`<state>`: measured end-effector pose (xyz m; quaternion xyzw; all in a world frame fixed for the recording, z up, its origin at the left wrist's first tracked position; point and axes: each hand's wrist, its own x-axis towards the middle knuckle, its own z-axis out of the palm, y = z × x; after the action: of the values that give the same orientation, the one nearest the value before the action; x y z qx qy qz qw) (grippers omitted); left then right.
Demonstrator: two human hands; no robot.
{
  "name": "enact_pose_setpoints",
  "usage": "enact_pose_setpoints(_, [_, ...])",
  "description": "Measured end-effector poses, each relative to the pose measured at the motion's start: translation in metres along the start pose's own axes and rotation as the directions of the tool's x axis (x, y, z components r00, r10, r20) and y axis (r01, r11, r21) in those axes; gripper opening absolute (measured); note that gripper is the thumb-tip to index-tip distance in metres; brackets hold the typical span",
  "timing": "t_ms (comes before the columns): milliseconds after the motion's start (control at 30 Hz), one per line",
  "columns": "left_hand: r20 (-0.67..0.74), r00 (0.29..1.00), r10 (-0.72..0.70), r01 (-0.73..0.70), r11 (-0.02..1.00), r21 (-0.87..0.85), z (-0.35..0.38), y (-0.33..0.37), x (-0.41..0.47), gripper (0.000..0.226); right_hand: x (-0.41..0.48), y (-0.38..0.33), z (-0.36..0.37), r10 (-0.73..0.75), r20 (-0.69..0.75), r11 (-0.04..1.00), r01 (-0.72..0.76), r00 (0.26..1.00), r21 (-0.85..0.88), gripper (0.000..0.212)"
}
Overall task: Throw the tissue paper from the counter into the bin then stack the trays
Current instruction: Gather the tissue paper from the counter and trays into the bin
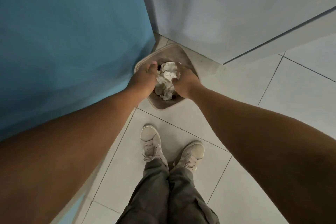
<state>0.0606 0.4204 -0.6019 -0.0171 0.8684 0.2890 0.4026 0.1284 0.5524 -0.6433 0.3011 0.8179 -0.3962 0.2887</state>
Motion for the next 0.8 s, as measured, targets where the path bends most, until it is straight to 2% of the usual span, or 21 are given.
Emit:
enact_pose_setpoints(133, [-0.023, 0.999, 0.039, -0.036, 0.995, 0.092, -0.013, 0.013, -0.014, 0.049, -0.029, 0.006, -0.014, 0.004, -0.044, 0.999, -0.003, 0.999, 0.038, 0.064])
enact_pose_setpoints(267, [-0.033, 0.99, 0.135, -0.129, 0.983, 0.131, -0.025, 0.046, -0.049, 0.043, -0.071, 0.005, -0.043, -0.068, -0.059, 0.997, 0.067, 0.996, -0.025, 0.068])
enact_pose_setpoints(567, [-0.11, 0.95, 0.292, -0.269, 0.945, 0.183, -0.074, 0.13, -0.174, 0.051, -0.226, -0.073, -0.154, -0.148, -0.273, 0.981, 0.176, 0.951, 0.081, 0.055])
enact_pose_setpoints(667, [-0.14, 0.917, 0.374, -0.345, 0.918, 0.196, -0.102, 0.159, -0.223, 0.055, -0.276, -0.102, -0.192, -0.213, -0.346, 0.968, 0.246, 0.914, 0.054, 0.055])
enact_pose_setpoints(800, [-0.213, 0.83, 0.516, -0.468, 0.851, 0.24, -0.15, 0.2, -0.293, 0.058, -0.34, -0.142, -0.24, -0.291, -0.414, 0.952, 0.306, 0.862, -0.032, 0.057])
